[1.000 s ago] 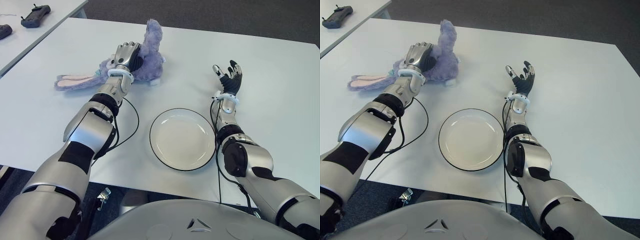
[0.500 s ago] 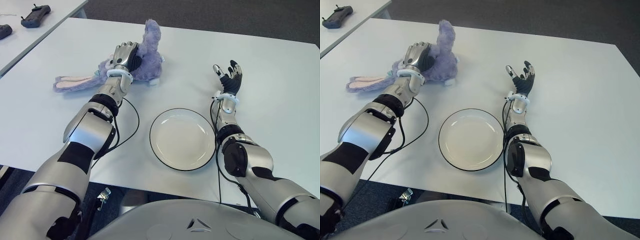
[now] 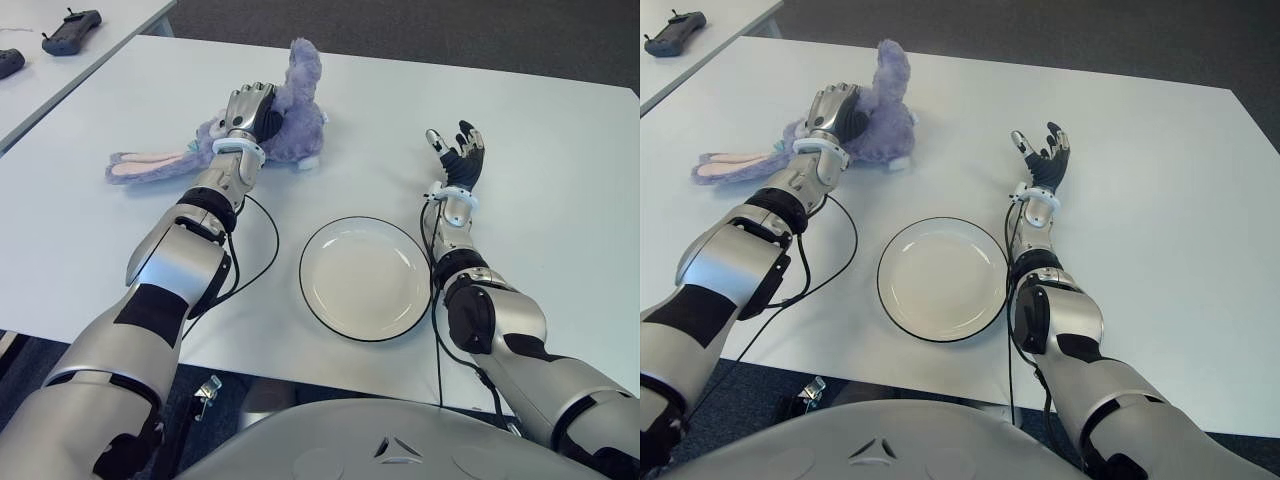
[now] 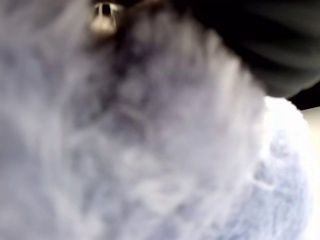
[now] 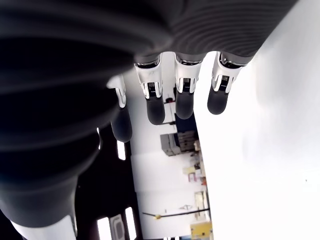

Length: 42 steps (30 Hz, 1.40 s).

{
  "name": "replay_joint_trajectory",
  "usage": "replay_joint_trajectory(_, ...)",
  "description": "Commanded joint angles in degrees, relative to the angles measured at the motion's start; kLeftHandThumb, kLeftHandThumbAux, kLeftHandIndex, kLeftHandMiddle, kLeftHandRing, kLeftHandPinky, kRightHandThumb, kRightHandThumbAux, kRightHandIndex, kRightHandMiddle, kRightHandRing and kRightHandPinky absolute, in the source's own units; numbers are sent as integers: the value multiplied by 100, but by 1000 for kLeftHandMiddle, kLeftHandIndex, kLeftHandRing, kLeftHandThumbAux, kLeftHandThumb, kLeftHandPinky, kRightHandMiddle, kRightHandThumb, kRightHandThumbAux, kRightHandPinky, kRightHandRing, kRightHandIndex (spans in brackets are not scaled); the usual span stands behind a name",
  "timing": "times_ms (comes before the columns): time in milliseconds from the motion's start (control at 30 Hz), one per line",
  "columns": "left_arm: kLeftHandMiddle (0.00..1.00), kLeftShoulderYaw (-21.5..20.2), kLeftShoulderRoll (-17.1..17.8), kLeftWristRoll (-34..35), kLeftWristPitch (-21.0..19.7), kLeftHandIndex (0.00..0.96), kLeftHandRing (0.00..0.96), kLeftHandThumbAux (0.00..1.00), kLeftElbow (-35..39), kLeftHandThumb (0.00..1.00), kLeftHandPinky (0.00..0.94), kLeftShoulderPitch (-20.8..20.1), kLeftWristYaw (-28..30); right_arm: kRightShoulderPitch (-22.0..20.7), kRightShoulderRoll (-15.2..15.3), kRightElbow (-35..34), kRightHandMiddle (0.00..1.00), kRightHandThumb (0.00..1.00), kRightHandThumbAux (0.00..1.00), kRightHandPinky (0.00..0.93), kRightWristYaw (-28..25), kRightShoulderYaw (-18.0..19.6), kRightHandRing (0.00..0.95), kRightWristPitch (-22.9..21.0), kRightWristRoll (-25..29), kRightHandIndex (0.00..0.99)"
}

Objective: Put the doll into the plate.

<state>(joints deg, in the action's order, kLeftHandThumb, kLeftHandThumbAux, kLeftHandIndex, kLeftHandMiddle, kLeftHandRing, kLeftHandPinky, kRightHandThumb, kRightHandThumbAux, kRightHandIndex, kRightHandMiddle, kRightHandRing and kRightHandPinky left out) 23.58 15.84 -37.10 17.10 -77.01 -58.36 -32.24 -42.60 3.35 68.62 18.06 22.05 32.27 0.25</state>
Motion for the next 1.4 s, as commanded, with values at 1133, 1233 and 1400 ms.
replay_joint_trajectory(1133,863,530,373,-485,1232,835,850,678,252,891,779,-166,-845,1656,-439,929,128,24,778,91,2,157,81,-806,172,204)
replay_joint_trajectory(1233,862,560,415,-525,1342,834,850,676,288,892,791,-210,-923,1652,-440,930,126,22,784,85,17,152,82,-796,164,197)
replay_joint_trajectory(1400,870,616,482,-568,1509,841,859,670,322,898,827,-276,-1038,1647,-427,934,125,0,766,86,81,85,83,-831,91,192)
